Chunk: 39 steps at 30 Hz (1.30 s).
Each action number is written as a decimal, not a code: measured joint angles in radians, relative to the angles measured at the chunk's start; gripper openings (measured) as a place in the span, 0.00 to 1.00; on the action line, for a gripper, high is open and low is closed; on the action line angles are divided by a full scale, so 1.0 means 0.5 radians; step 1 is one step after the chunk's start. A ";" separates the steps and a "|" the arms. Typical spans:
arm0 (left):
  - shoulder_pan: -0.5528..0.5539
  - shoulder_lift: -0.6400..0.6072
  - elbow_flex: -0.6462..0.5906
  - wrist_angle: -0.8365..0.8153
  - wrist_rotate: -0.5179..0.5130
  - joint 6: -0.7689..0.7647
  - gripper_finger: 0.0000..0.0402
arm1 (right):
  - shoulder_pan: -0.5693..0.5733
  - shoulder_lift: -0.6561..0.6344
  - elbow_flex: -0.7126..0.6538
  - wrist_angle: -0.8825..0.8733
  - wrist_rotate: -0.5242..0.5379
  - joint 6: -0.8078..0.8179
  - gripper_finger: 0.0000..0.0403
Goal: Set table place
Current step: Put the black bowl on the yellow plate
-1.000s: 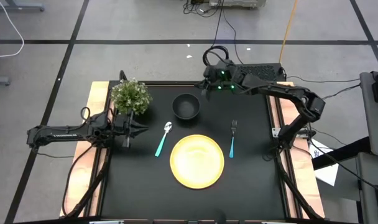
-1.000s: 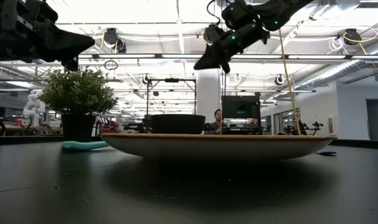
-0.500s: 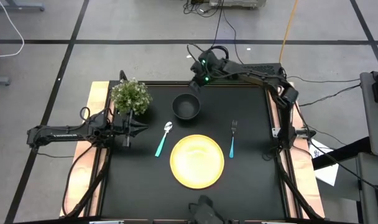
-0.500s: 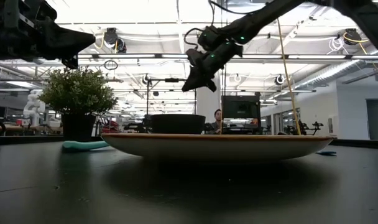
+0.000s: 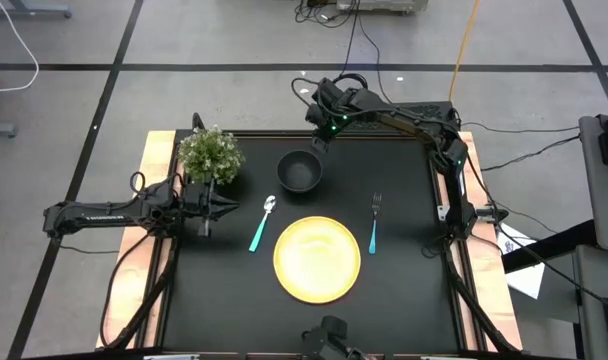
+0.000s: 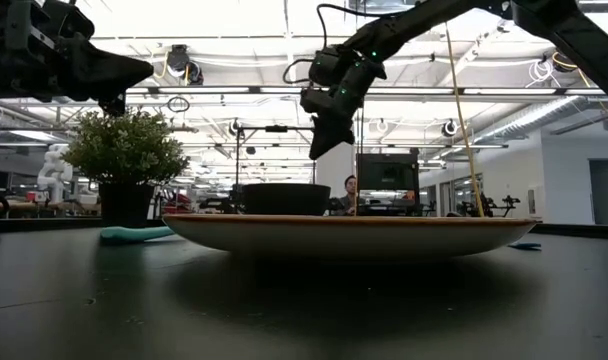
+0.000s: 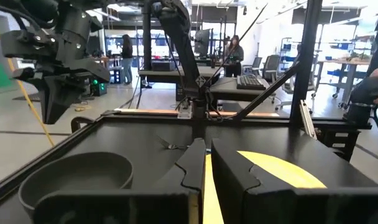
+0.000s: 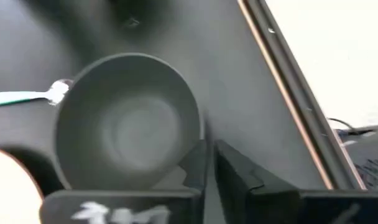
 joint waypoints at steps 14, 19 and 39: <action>0.000 0.000 0.000 0.012 0.000 -0.013 0.08 | 0.087 0.000 -0.042 -0.018 0.245 0.163 0.61; 0.000 0.000 0.000 0.012 0.000 -0.013 0.08 | 0.069 0.013 -0.042 -0.056 0.257 0.167 0.62; 0.000 0.000 0.000 0.014 -0.001 0.004 0.08 | 0.065 0.242 -0.044 0.008 0.247 0.081 0.60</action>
